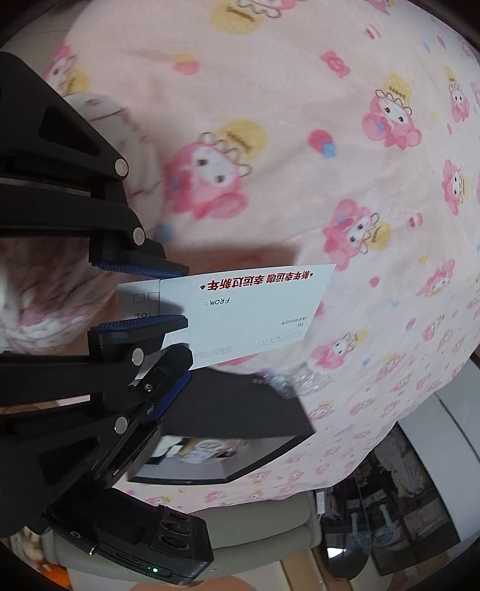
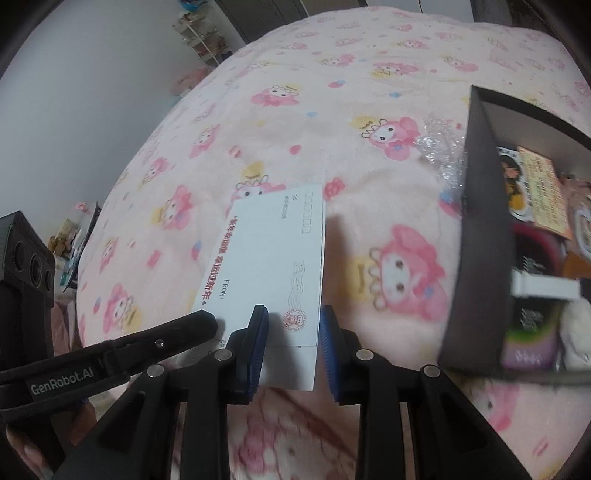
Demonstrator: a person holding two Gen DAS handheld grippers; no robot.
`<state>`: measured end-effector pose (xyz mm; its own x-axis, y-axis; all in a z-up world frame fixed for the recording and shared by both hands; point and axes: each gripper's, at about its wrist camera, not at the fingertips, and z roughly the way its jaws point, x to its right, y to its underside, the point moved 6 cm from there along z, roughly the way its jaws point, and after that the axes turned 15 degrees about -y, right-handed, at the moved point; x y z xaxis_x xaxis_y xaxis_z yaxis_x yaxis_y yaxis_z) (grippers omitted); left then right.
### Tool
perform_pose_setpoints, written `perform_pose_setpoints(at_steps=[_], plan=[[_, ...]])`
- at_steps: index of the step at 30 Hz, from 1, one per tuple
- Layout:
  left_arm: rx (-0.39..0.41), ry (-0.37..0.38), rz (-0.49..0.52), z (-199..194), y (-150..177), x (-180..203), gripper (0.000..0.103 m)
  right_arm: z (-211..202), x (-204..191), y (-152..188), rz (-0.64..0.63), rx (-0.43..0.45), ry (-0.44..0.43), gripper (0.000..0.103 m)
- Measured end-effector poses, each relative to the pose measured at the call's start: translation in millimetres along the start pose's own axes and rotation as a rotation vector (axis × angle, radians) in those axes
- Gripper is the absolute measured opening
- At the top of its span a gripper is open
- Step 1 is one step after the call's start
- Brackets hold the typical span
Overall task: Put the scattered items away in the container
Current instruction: 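Lift the envelope with the right tool and carry it over the box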
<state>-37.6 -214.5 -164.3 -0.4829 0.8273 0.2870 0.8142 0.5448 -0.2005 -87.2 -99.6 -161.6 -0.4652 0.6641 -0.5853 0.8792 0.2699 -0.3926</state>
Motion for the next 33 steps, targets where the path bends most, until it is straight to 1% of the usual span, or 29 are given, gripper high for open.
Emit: perform_pose_setpoints(at_steps=[2, 4, 6, 10, 12, 13, 14, 16, 18, 19, 21, 22, 24, 26, 27, 29, 33], plan=[[-0.003, 0.001, 0.025, -6, 17, 9, 0.019, -12, 0, 11, -0.016, -0.003, 0.003, 0.025], [-0.009, -0.014, 0.059, -7, 35, 19, 0.019, -23, 5, 25, -0.012, -0.01, -0.005, 0.026], [-0.022, -0.027, 0.097, -4, 52, 31, 0.019, -33, 15, 43, 0.013, -0.027, -0.018, 0.026], [-0.058, -0.015, 0.17, 5, 78, 60, 0.019, -50, 42, 77, 0.071, -0.039, -0.032, 0.026], [-0.107, 0.047, 0.204, 11, 90, 80, 0.017, -57, 59, 90, 0.12, -0.042, -0.059, 0.026], [-0.121, 0.061, 0.223, 13, 96, 89, 0.017, -60, 65, 95, 0.142, -0.047, -0.078, 0.026], [-0.121, 0.062, 0.25, 16, 101, 100, 0.017, -62, 71, 100, 0.16, -0.049, -0.095, 0.026], [-0.13, 0.057, 0.285, 27, 108, 118, 0.017, -66, 78, 105, 0.164, -0.046, -0.085, 0.026], [-0.156, 0.08, 0.29, 37, 112, 130, 0.019, -72, 85, 110, 0.171, -0.034, -0.063, 0.026], [-0.161, 0.087, 0.296, 39, 113, 134, 0.022, -76, 88, 112, 0.17, -0.025, -0.053, 0.026], [-0.149, 0.098, 0.316, 37, 114, 142, 0.026, -88, 92, 116, 0.159, -0.005, -0.038, 0.027], [-0.143, 0.114, 0.324, 35, 114, 145, 0.027, -93, 95, 118, 0.157, 0.001, -0.038, 0.027], [-0.136, 0.14, 0.323, 33, 110, 147, 0.029, -102, 99, 122, 0.149, 0.008, -0.039, 0.037], [-0.125, 0.147, 0.31, 32, 103, 145, 0.032, -104, 100, 126, 0.132, -0.001, -0.038, 0.041], [-0.122, 0.145, 0.309, 33, 100, 144, 0.034, -103, 98, 127, 0.118, -0.006, -0.053, 0.041], [-0.126, 0.14, 0.314, 36, 96, 144, 0.035, -97, 90, 124, 0.09, -0.007, -0.086, 0.042], [-0.141, 0.148, 0.302, 42, 92, 142, 0.035, -81, 67, 113, -0.001, -0.003, -0.098, 0.042]])
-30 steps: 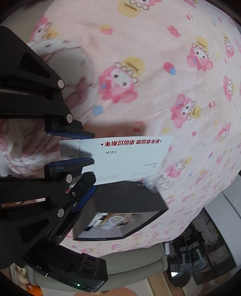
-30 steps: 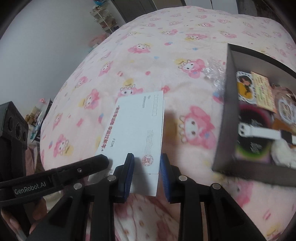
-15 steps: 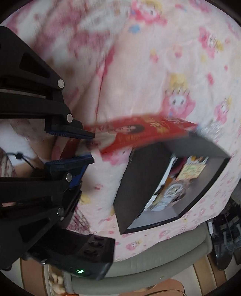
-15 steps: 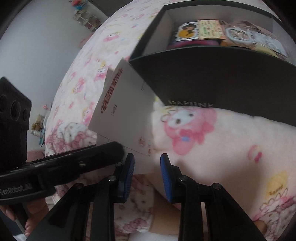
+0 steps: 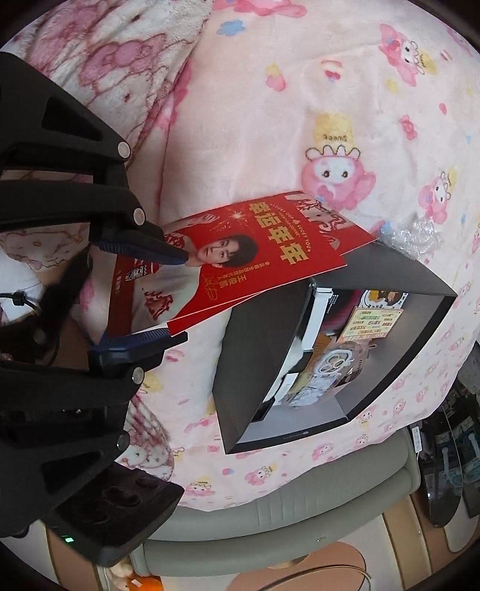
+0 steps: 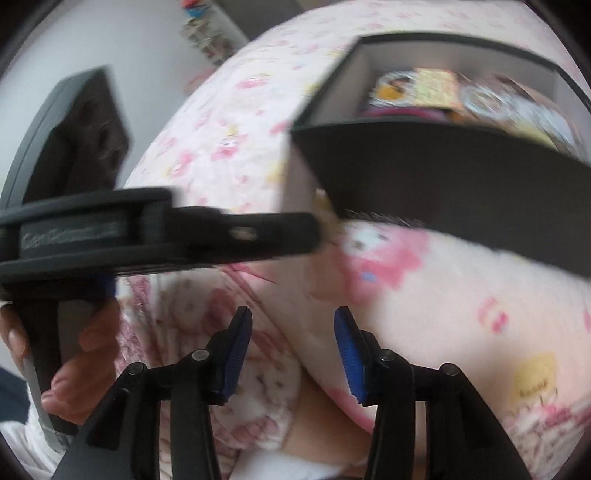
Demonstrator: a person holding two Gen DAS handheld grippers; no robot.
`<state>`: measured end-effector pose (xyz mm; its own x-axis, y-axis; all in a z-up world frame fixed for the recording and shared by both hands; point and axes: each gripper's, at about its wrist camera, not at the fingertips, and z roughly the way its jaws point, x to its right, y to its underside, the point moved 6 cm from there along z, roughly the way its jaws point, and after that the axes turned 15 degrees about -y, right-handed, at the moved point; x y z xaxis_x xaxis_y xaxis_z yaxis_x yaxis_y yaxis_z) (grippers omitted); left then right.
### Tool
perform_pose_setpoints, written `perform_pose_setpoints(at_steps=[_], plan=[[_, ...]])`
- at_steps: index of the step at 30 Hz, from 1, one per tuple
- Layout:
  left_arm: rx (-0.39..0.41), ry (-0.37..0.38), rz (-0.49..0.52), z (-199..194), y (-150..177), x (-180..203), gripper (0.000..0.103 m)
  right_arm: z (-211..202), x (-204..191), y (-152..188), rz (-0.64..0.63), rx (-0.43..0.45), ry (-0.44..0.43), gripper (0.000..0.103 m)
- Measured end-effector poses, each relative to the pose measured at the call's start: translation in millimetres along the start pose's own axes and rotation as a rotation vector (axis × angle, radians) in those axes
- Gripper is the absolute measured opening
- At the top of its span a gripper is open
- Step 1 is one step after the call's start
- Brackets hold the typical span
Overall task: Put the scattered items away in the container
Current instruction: 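Lift the envelope with the right tool and carry it over the box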
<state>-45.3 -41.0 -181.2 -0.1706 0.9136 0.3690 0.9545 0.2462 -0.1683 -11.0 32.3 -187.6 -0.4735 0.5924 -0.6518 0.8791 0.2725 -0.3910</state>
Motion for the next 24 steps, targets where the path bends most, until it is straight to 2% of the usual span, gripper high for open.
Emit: perform_pose_setpoints(at_steps=[3, 4, 5, 7, 9, 11, 13, 17, 19, 24], plan=[[0.018, -0.006, 0.015, -4, -4, -3, 0.037, 8, 3, -11, -0.003, 0.038, 0.021, 0.041], [0.032, -0.008, 0.007, -7, -7, -7, 0.038, 10, 10, -16, 0.013, 0.047, 0.039, 0.037], [0.045, -0.008, -0.007, -10, -9, -11, 0.038, 13, 19, -20, 0.033, 0.045, 0.072, 0.019], [0.079, -0.007, -0.043, -18, -17, -25, 0.039, 15, 27, -25, 0.05, 0.035, 0.097, 0.014], [0.106, -0.01, -0.083, -23, -28, -41, 0.042, 12, 28, -27, 0.056, 0.051, 0.079, 0.013], [0.121, 0.023, -0.122, -26, -39, -52, 0.048, 12, 29, -28, 0.061, 0.058, 0.088, 0.012], [0.15, 0.062, -0.154, -31, -50, -58, 0.049, 13, 30, -29, 0.064, 0.06, 0.092, 0.012], [0.219, 0.087, -0.196, -39, -66, -76, 0.051, 10, 40, -35, 0.105, 0.079, 0.089, 0.012], [0.234, 0.097, -0.221, -37, -76, -88, 0.061, 10, 45, -35, 0.13, 0.083, 0.079, 0.012], [0.275, 0.198, -0.375, -34, -103, -116, 0.06, 14, 48, -37, 0.143, 0.093, 0.079, 0.012]])
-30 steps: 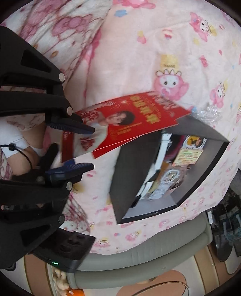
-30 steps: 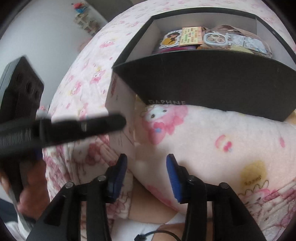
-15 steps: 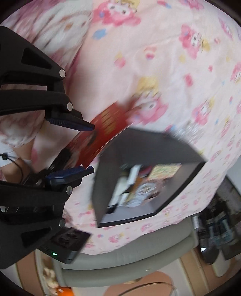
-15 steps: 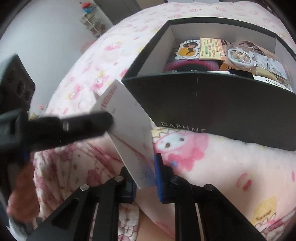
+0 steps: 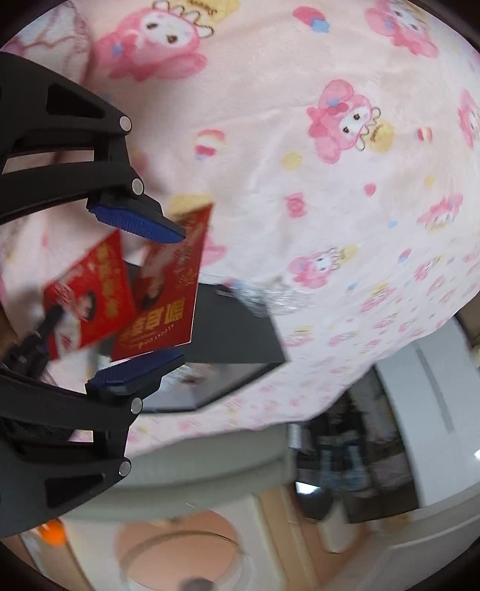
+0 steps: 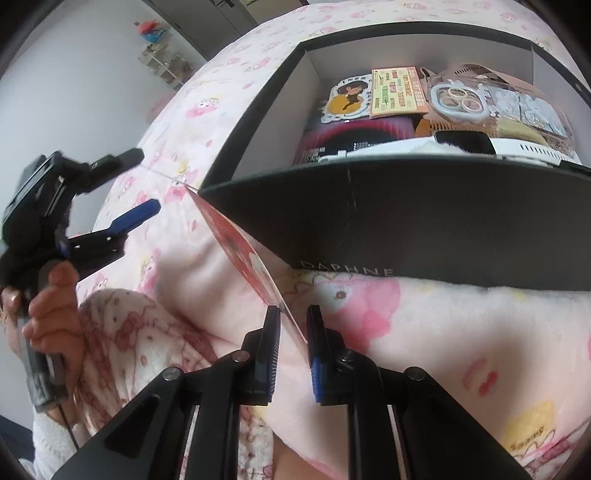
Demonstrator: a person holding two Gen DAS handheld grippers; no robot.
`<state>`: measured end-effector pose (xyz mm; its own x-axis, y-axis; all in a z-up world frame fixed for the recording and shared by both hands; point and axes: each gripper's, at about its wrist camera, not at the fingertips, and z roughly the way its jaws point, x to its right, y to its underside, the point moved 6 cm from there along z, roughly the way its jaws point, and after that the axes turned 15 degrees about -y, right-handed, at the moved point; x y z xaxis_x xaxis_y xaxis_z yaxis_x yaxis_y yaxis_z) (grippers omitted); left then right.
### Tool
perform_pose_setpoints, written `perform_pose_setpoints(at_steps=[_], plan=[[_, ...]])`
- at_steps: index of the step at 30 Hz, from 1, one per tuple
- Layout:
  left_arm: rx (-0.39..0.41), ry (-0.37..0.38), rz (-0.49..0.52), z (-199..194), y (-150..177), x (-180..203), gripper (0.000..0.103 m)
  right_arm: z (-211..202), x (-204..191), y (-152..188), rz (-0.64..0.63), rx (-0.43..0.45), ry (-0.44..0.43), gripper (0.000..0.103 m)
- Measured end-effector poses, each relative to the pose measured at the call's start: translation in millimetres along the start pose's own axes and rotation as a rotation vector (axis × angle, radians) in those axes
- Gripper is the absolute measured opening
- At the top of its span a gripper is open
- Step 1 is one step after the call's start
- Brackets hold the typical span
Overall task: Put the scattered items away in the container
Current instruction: 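Lift the envelope with the right tool and carry it over the box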
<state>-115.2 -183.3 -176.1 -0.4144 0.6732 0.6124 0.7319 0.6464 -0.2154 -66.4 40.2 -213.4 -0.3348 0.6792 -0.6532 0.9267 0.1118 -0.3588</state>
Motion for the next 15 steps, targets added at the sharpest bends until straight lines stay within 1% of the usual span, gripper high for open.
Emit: perform_pose_setpoints(at_steps=[2, 3, 5, 7, 9, 11, 13, 15], plan=[[0.037, -0.004, -0.031, 1, -9, -4, 0.06, 1, 1, -1, -0.001, 0.003, 0.002, 0.012], [0.042, -0.001, -0.04, 3, -12, -5, 0.06, 0, -1, 0, -0.003, 0.003, 0.005, 0.012], [0.021, 0.01, -0.025, 9, -13, -2, 0.06, 2, -1, 0, -0.013, -0.001, 0.017, 0.012], [-0.025, 0.038, 0.027, 18, -5, 7, 0.061, 4, -6, -2, -0.028, -0.001, 0.023, 0.012], [-0.087, 0.091, 0.093, 25, 8, 21, 0.061, 7, -10, -5, -0.038, 0.003, 0.02, 0.012], [-0.126, 0.102, 0.154, 30, 19, 31, 0.061, 8, -11, -5, -0.039, 0.007, 0.021, 0.012], [-0.137, 0.11, 0.192, 28, 26, 35, 0.061, 6, -11, -4, -0.041, 0.007, 0.017, 0.011], [-0.136, 0.127, 0.2, 22, 30, 35, 0.061, 1, -9, -1, -0.037, 0.014, 0.022, 0.011]])
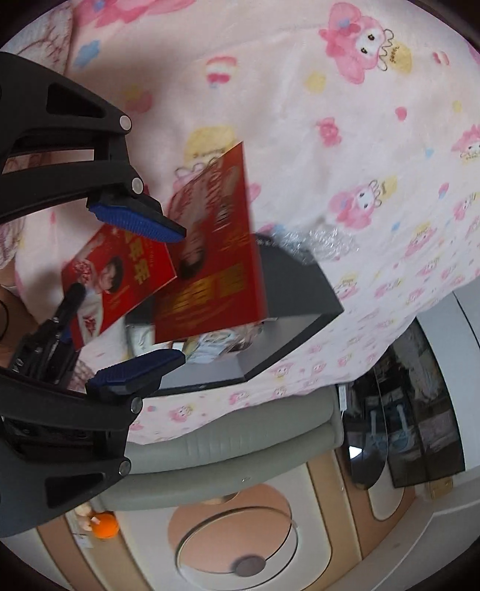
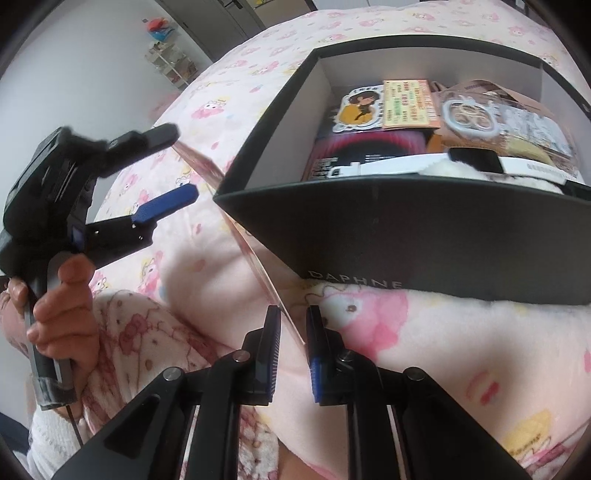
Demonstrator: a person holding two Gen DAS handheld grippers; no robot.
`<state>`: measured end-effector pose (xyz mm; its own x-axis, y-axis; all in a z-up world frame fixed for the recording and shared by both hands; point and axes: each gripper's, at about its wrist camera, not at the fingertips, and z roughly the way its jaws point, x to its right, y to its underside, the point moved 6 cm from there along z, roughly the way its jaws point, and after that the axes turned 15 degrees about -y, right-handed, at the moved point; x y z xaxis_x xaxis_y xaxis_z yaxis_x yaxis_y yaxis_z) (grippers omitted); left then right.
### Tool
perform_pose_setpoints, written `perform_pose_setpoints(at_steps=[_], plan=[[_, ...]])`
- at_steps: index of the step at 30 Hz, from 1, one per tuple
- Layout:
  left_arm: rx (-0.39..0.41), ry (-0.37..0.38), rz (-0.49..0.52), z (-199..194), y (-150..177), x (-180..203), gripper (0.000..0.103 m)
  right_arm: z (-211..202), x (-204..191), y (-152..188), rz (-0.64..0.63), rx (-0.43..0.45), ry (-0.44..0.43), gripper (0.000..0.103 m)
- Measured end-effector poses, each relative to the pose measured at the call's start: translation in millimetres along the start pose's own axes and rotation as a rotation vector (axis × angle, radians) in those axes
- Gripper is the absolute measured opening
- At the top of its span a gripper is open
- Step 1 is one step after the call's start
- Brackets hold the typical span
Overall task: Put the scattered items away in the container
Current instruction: 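Lift the envelope with the right tool and carry it over the box, then lower the red envelope into the box and open the right tool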
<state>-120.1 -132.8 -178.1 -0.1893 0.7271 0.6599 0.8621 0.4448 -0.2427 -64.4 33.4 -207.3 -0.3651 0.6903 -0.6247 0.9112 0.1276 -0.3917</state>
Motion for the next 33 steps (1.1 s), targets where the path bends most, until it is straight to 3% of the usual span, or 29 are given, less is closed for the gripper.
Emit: perform_pose_setpoints(at_steps=[2, 5, 9, 13, 17, 22, 24, 28, 32, 33], plan=[[0.011, -0.011, -0.002, -5, 3, -3, 0.061, -10, 1, 1, 0.003, 0.008, 0.002, 0.01], [0.008, -0.084, 0.012, -2, 10, -5, 0.061, -23, -1, -2, -0.016, 0.03, 0.017, 0.01], [-0.008, -0.184, 0.124, 11, 21, 9, 0.061, -37, 7, -5, 0.001, 0.032, 0.016, 0.01], [-0.02, -0.167, 0.214, 14, 32, 22, 0.062, -53, 21, 0, 0.036, 0.042, 0.013, 0.01], [-0.036, -0.172, 0.323, 19, 45, 37, 0.062, -61, 36, -4, 0.114, 0.05, -0.077, 0.011], [0.023, -0.353, 0.484, 32, 60, 53, 0.062, -63, 47, -1, 0.151, 0.036, -0.098, 0.012], [0.01, -0.382, 0.519, 45, 61, 58, 0.062, -62, 45, -1, 0.144, 0.032, -0.097, 0.012], [-0.001, -0.385, 0.564, 56, 67, 67, 0.062, -62, 45, -2, 0.107, 0.037, -0.002, 0.014], [-0.017, -0.392, 0.56, 64, 69, 68, 0.062, -68, 52, -2, 0.104, 0.074, 0.125, 0.034], [-0.016, -0.4, 0.556, 64, 69, 68, 0.062, -72, 53, -3, 0.104, 0.1, 0.159, 0.035]])
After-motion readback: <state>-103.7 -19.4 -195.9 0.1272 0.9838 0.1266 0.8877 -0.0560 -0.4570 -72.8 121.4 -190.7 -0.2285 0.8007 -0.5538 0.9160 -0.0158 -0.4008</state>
